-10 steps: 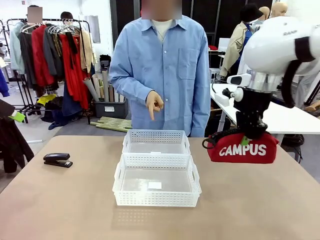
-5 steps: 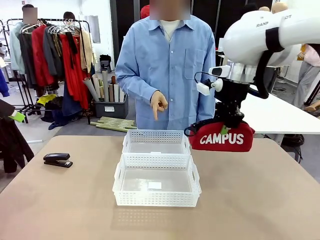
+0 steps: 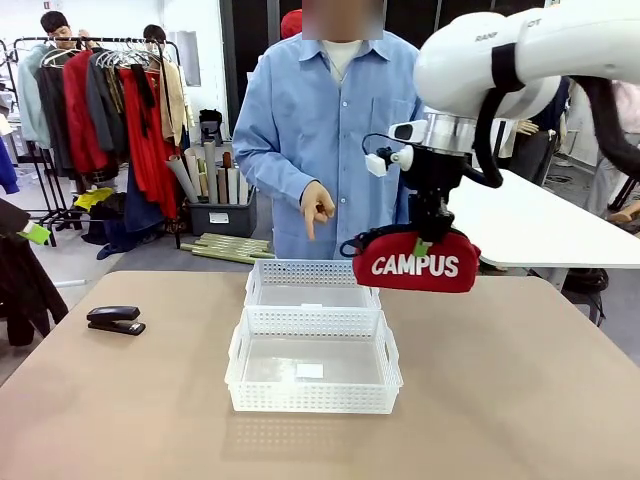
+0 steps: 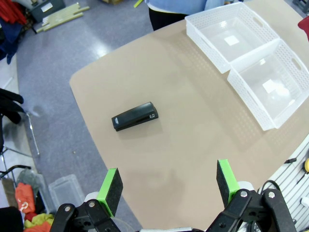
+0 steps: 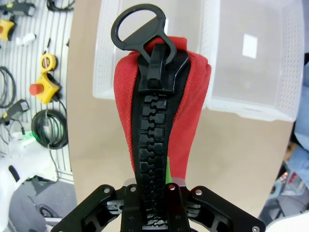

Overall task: Distribute items into two baskets.
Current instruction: Place the picked Pencil pouch into the Organizing basket as instructed by the person.

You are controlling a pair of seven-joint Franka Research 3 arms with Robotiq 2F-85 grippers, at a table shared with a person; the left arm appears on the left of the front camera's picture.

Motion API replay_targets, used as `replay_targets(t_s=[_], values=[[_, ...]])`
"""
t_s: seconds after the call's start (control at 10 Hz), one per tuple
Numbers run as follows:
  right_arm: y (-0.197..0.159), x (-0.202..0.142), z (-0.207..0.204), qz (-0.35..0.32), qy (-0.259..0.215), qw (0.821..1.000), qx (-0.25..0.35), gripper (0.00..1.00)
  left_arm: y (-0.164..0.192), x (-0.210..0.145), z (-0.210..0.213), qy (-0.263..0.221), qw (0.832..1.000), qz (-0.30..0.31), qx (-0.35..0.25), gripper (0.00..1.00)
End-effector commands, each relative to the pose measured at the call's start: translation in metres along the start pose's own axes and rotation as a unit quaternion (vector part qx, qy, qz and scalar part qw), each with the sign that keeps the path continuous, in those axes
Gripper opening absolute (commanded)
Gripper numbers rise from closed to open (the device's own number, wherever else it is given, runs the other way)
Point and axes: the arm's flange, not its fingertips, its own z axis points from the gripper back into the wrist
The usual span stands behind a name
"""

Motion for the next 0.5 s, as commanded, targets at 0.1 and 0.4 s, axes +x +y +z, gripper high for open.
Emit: replay_targets(t_s=[0.1,0.4], values=[[-0.033,0.035,0.004,-0.02,-0.013,0.999,0.026,0.0,0.001,0.0,0.0,0.001,1.0,0.0,0.001,1.0],[-0.054,0.062,-0.004,-0.02,-0.005,1.0,0.017,0.0,0.001,0.0,0.0,0.001,1.0,0.0,0.001,1.0]])
